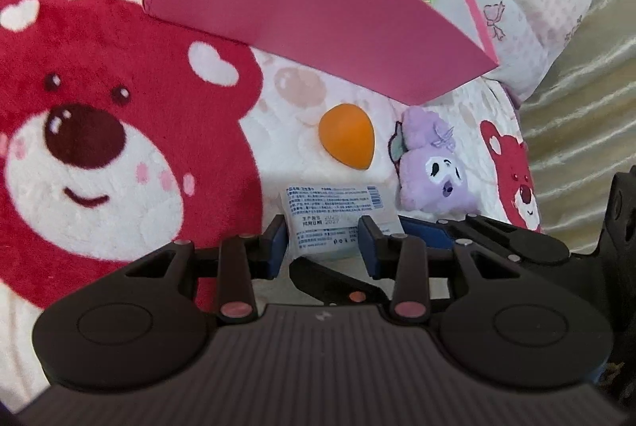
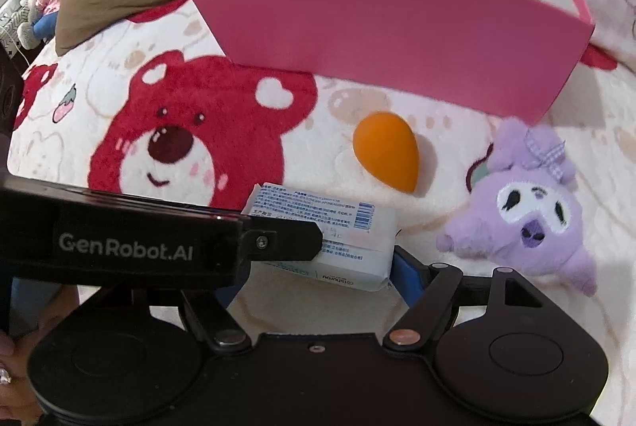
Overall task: Organize objects
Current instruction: 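Lift the soap box with the left gripper and carry it over the pink box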
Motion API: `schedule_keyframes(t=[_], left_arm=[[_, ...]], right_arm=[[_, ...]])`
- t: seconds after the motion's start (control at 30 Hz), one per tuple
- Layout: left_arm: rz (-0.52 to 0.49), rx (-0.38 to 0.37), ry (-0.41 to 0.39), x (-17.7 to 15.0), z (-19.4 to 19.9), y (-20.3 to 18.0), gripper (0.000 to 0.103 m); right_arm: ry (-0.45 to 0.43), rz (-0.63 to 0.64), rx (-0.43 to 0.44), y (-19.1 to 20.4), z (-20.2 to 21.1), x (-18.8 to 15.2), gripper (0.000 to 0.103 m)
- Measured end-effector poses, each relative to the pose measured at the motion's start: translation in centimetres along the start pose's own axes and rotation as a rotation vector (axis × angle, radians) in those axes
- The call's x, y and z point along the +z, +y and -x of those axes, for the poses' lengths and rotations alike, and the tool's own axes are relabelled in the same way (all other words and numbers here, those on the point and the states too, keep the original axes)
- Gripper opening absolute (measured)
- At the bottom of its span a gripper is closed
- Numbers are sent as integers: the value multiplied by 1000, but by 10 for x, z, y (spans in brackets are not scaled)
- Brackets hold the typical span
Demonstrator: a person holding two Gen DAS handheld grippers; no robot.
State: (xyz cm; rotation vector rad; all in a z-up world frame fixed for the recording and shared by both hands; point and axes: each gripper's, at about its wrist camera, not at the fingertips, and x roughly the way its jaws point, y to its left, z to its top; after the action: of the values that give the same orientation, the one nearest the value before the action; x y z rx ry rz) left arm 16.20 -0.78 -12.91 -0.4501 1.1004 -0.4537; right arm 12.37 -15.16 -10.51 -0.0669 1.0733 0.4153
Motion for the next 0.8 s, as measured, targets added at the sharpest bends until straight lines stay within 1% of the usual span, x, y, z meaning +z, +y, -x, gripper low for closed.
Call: schedule_keyframes(t=[0.1, 0.27, 0.37, 0.43, 0.5, 0.6, 0.67, 0.73, 0.8], left_arm=[[-18, 16, -24, -3, 11, -4, 36], [-39, 9, -49, -4, 32, -11, 36], [-66, 4, -78, -5, 48, -19, 36], [-77, -8, -96, -4, 59, -23, 37], [-63, -31, -106, -2, 69, -23, 37], [-45, -47, -116, -5, 80, -25, 37], [-21, -66, -114, -9, 83, -24, 38], [8, -80, -121, -12, 87, -23, 38], [-18, -64, -129, -14, 90, -27, 38]], right_arm=[[-11, -1, 11, 5, 6, 2, 80], [-41, -15, 46, 7, 22, 4, 81], [-72, -23, 61, 10, 35, 4, 81], [-106, -7, 55, 15, 46, 4, 81], [-146, 27, 42, 22, 56, 3, 82], [-206, 85, 17, 33, 71, 1, 85], [-240, 64, 26, 35, 80, 1, 87], [-257, 46, 37, 36, 86, 0, 88], [-275, 73, 11, 43, 89, -4, 88]])
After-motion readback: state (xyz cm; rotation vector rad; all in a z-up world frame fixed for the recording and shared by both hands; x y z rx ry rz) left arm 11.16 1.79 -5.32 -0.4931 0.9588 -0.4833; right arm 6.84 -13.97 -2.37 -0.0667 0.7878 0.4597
